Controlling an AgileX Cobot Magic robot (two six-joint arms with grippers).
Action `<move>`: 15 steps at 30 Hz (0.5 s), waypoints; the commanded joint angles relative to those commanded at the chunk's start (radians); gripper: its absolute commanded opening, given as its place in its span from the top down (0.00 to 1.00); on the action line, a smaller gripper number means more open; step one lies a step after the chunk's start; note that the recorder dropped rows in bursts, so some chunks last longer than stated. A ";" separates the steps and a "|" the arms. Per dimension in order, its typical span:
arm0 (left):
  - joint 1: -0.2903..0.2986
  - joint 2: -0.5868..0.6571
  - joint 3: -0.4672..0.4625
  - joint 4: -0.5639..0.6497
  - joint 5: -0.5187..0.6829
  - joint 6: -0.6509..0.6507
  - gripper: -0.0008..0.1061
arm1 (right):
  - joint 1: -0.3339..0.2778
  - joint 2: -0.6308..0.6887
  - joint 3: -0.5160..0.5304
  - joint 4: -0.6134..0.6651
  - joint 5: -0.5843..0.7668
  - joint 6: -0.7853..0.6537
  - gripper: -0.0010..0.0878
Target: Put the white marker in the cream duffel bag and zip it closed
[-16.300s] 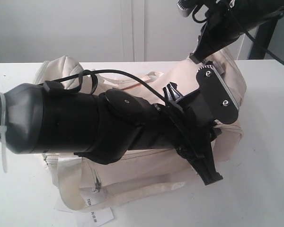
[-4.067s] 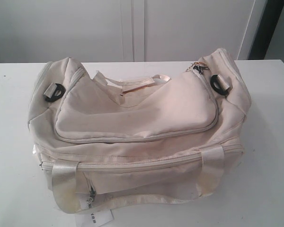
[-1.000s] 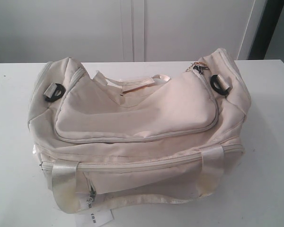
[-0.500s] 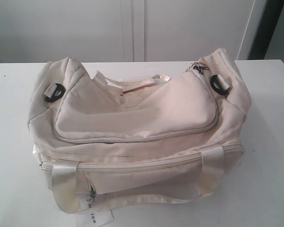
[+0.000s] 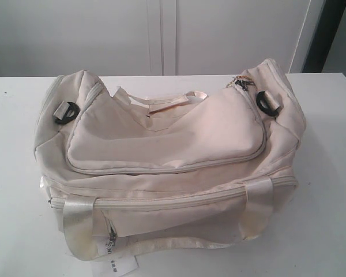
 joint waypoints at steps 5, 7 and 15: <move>0.000 0.000 0.000 0.000 0.000 0.000 0.96 | 0.000 0.000 0.000 0.000 0.012 0.000 0.99; 0.000 0.000 0.000 0.000 0.000 0.000 0.96 | 0.000 0.000 0.000 0.000 0.012 0.000 0.99; 0.000 0.000 0.000 0.000 0.000 0.000 0.96 | -0.002 0.000 0.000 0.000 0.010 0.000 0.99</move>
